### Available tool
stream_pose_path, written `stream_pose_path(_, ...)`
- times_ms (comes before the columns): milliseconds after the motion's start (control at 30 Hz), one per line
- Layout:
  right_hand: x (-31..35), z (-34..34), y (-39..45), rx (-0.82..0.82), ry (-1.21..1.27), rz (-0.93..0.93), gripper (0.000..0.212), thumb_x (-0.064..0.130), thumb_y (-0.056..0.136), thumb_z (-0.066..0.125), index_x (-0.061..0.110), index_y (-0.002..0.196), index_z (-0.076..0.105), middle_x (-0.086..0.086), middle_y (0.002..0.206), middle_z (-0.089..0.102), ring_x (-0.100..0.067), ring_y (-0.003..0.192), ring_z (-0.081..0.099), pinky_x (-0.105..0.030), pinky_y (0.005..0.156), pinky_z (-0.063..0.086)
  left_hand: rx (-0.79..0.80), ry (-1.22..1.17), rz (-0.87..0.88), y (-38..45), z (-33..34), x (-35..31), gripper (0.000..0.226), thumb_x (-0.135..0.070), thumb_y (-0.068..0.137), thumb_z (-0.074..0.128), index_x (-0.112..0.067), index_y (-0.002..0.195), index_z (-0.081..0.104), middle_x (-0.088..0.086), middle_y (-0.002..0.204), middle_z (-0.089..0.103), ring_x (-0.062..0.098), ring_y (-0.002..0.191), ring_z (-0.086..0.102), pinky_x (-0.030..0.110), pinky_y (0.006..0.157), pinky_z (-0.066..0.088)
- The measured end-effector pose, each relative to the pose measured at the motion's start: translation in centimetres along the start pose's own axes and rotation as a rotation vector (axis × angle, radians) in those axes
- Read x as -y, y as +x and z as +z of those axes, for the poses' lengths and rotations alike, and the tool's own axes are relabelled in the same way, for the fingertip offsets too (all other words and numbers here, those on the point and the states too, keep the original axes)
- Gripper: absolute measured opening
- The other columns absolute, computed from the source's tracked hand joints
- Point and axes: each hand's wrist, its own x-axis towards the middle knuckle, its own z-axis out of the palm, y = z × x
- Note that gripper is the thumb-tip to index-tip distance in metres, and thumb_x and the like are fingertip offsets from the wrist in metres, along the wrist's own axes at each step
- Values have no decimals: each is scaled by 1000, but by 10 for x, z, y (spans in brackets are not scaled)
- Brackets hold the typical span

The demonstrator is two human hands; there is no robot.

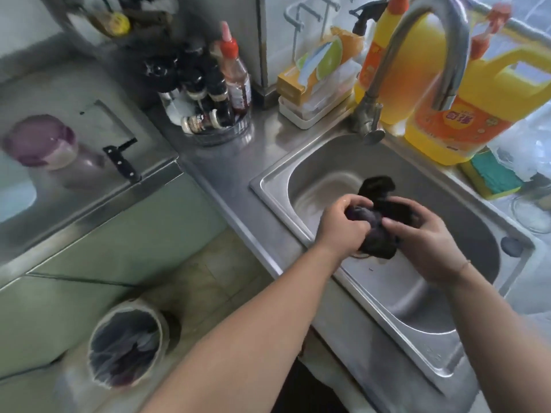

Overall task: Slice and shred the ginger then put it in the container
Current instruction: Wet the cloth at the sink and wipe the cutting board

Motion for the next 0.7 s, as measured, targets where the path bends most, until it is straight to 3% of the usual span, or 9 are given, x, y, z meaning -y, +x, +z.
stream_pose_path(67, 3, 34, -4, -34, 89, -40, 24, 7, 84, 63, 4, 108, 61, -9, 91, 73, -20, 80, 71, -27, 68, 58, -76, -87, 31, -12, -39, 0, 34, -5, 53, 58, -28, 78, 64, -5, 79, 60, 9, 76, 55, 16, 66, 46)
stream_pose_path(167, 3, 99, -9, -22, 200, 7, 28, 23, 99, 45, 3, 115, 59, -21, 108, 67, -32, 93, 65, -42, 82, 59, -132, -213, 12, -43, -109, 3, 33, -2, 52, 64, -24, 75, 58, -6, 73, 54, 5, 65, 50, 14, 56, 43)
stream_pose_path(233, 3, 155, -19, -37, 39, -49, 23, 31, 98, 49, 13, 102, 63, -14, 98, 66, -27, 86, 62, -32, 68, 60, -122, -208, -15, -73, -160, 11, 33, -4, 55, 66, -21, 80, 55, -4, 76, 54, 1, 62, 51, 14, 54, 43)
stream_pose_path(300, 2, 215, -38, 5, -226, -159, 19, 33, 96, 55, 20, 86, 65, -4, 79, 61, -16, 72, 58, -19, 49, 49, -132, -139, -33, -107, -206, 20, 37, -15, 57, 70, -20, 92, 58, -2, 86, 61, -3, 69, 57, 16, 64, 47)
stream_pose_path(433, -11, 334, -107, 497, -464, -90, 31, 28, 99, 49, 5, 86, 67, -9, 63, 63, -12, 49, 58, -25, 42, 48, -221, -193, 13, -190, -286, 42, 69, -28, 70, 76, -12, 132, 51, 3, 119, 65, 7, 103, 63, 17, 91, 50)
stream_pose_path(533, -34, 415, -161, 813, -342, 183, 33, 29, 94, 57, -2, 104, 67, -24, 94, 71, -26, 78, 68, -36, 69, 58, -428, -191, 11, -269, -347, 61, 78, -50, 63, 88, -27, 129, 53, -2, 125, 68, 10, 116, 65, 36, 104, 51)
stream_pose_path(567, -43, 439, -178, 901, -328, 248, 46, 34, 85, 68, -7, 106, 64, -32, 105, 66, -33, 87, 63, -43, 82, 55, -514, -180, 17, -297, -367, 68, 71, -50, 61, 91, -32, 120, 56, -4, 119, 70, 5, 111, 66, 34, 100, 54)
stream_pose_path(633, -60, 489, -217, 1093, -340, 344, 61, 27, 70, 81, -15, 108, 58, -33, 106, 61, -39, 93, 55, -41, 82, 51, -650, -213, 73, -355, -402, 87, 55, -21, 71, 92, -34, 108, 53, -10, 103, 68, -12, 87, 66, 15, 80, 55)
stream_pose_path(700, -78, 533, -261, 1297, -427, 337, 38, 0, 72, 59, -9, 109, 61, -23, 109, 67, -34, 99, 64, -33, 80, 54, -723, -219, 86, -411, -430, 113, 66, -10, 70, 90, -25, 119, 50, -12, 101, 65, -12, 79, 65, 11, 73, 53)
